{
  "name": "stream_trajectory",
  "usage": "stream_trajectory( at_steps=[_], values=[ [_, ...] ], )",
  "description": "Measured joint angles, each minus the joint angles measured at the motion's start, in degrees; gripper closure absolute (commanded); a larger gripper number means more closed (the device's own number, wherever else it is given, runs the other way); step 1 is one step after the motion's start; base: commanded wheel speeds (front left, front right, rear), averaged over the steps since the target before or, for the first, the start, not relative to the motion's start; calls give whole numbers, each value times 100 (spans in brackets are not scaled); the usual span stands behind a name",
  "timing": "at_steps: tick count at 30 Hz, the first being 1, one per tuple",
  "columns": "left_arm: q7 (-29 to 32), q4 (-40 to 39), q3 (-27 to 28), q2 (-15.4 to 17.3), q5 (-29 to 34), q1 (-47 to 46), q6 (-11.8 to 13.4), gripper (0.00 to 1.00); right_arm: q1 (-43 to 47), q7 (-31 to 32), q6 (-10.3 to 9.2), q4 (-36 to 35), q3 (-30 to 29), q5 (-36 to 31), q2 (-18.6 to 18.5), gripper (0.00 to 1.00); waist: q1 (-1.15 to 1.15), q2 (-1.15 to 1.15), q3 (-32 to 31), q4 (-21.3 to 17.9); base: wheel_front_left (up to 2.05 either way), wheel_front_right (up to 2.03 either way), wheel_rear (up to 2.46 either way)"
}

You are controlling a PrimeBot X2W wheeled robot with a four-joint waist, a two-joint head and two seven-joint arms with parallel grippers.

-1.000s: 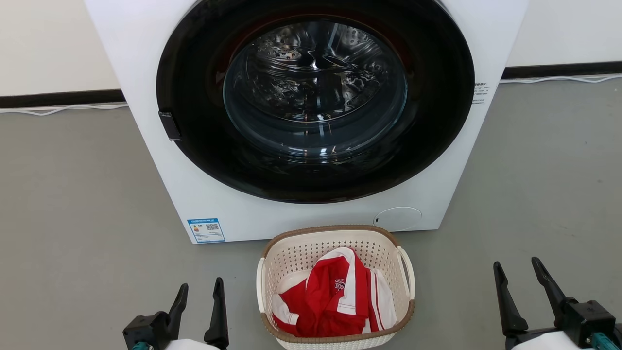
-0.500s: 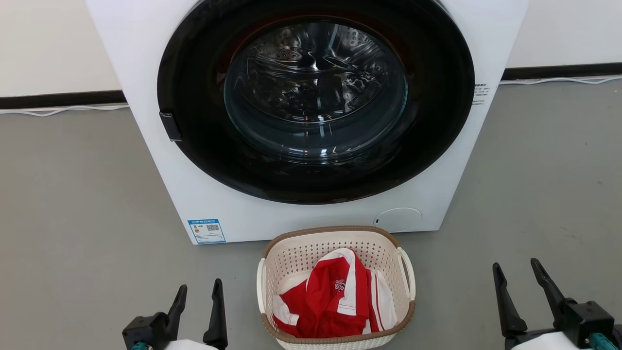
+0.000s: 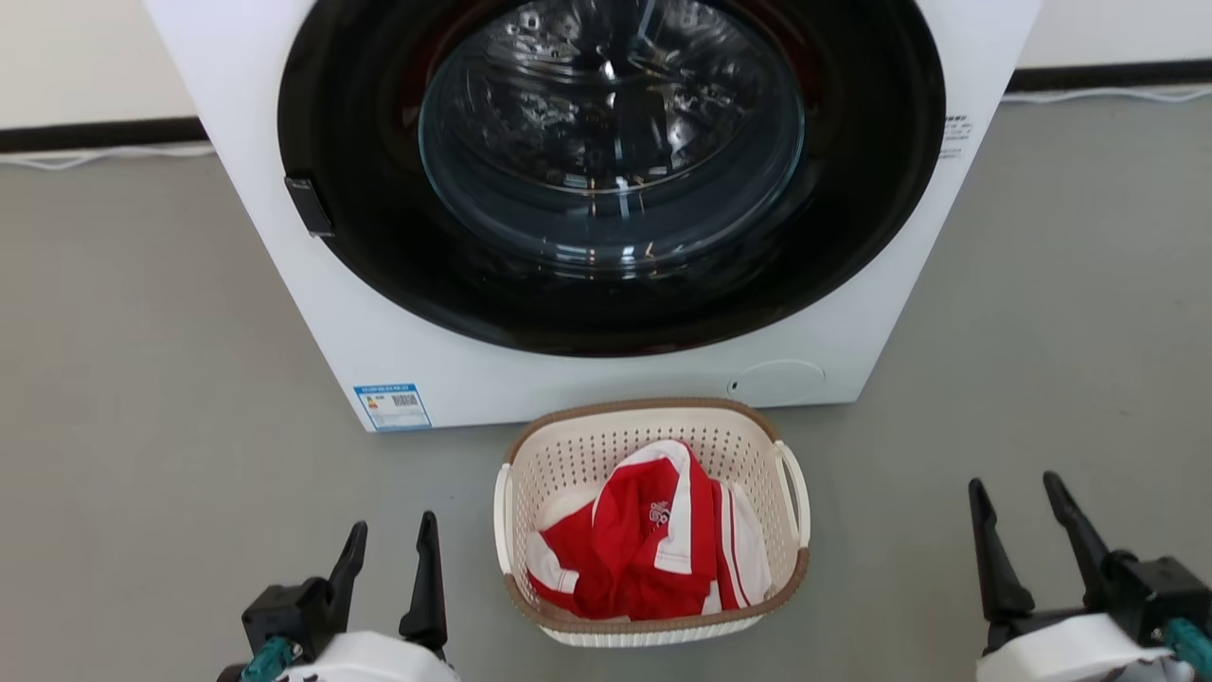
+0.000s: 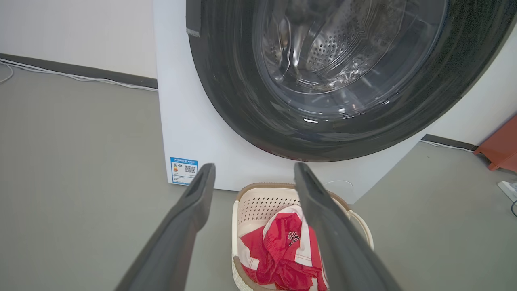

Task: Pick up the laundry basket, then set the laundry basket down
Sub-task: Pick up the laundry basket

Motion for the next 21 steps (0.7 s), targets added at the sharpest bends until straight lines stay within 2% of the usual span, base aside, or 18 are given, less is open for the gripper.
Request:
stream_trajectory(
  at_steps=[12,21],
  values=[
    [0,169,-163,-7,43,-678,92,0,-731,-1,2,298,56,308,-205,0,0,0,640,-7,0,0,0],
    [-23,589,-404,-25,-11,-1550,243,0,-1489,-15,2,676,355,659,-447,0,0,0,1344,36,0,0,0]
  ],
)
